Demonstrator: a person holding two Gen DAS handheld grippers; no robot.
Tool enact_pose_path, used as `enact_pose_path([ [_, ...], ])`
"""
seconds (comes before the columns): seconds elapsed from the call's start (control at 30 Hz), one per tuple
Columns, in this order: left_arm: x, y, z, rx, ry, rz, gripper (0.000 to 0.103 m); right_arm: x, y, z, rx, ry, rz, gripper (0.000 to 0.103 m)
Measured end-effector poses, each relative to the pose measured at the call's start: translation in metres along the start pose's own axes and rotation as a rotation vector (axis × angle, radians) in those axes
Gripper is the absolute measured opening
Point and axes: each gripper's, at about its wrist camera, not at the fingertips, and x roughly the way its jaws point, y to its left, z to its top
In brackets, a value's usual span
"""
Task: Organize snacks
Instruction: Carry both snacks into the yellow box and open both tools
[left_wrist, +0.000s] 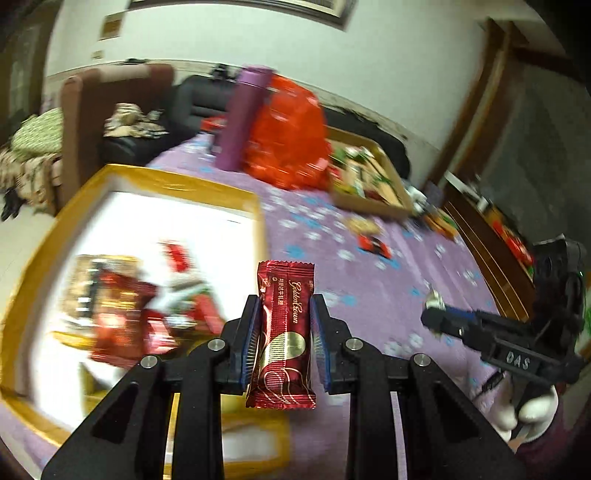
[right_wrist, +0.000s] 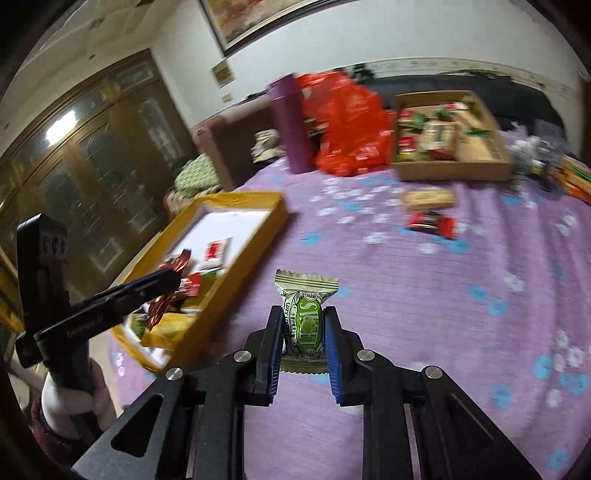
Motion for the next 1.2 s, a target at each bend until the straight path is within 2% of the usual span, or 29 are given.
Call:
enact_pose_path([
  [0.27,-0.02,0.066,0.0,-0.124,-0.051,0.068,0.025,0.06,0.086,0.017,-0.123,0.092,0.088,0.021],
  [0.5,-0.025,0.104,-0.008,-0.199,-0.059,0.091,0.024,0.116,0.125,0.027,-0.139,0.176,0.118,0.021],
  [0.7,-0.034,0.121,-0.009,-0.237,-0.075,0.084,0.027,0.143,0.147,0.035,-0.181,0.179,0.086,0.021],
  [0.73,-0.035,0.123,-0.009,-0.246,-0.08,0.081,0.028,0.144,0.151,0.036,-0.194,0.173,0.074,0.021],
  [0.8,-0.039,0.125,-0.009,-0.26,-0.088,0.077,0.041,0.149,0.156,0.039,-0.213,0.163,0.059,0.023],
  [0.87,-0.044,0.125,-0.008,-0.269,-0.103,0.067,0.047,0.151,0.157,0.044,-0.215,0.142,0.045,0.024],
  [0.93,-0.049,0.124,-0.007,-0.272,-0.116,0.065,0.053,0.148,0.154,0.048,-0.197,0.133,0.056,0.024],
  [1.07,-0.054,0.119,-0.004,-0.29,-0.121,0.07,0.071,0.136,0.143,0.053,-0.167,0.105,0.063,0.027],
  [1.1,-0.054,0.118,-0.003,-0.3,-0.115,0.068,0.073,0.131,0.139,0.054,-0.16,0.095,0.06,0.029],
  [1.2,-0.053,0.114,-0.003,-0.319,-0.097,0.047,0.073,0.12,0.124,0.053,-0.128,0.082,0.051,0.031],
])
